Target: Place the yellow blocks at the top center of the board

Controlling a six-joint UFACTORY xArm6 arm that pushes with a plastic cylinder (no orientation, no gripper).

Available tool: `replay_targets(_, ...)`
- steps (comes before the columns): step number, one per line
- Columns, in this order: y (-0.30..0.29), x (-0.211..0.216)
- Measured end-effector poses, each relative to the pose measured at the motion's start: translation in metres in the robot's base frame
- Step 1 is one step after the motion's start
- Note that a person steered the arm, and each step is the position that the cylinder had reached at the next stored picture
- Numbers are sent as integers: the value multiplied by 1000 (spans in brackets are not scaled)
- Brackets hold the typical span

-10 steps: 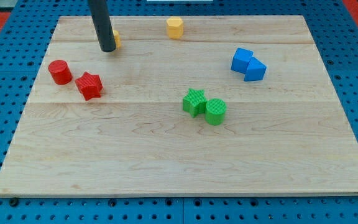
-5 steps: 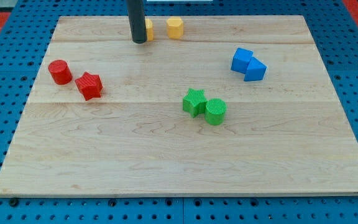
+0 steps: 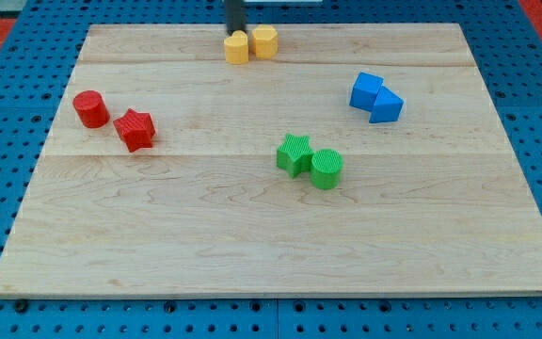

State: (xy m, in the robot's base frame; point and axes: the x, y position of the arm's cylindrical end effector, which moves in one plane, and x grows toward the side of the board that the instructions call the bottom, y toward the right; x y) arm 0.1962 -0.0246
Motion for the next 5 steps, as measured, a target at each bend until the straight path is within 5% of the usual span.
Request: replay_targets(5,90,18)
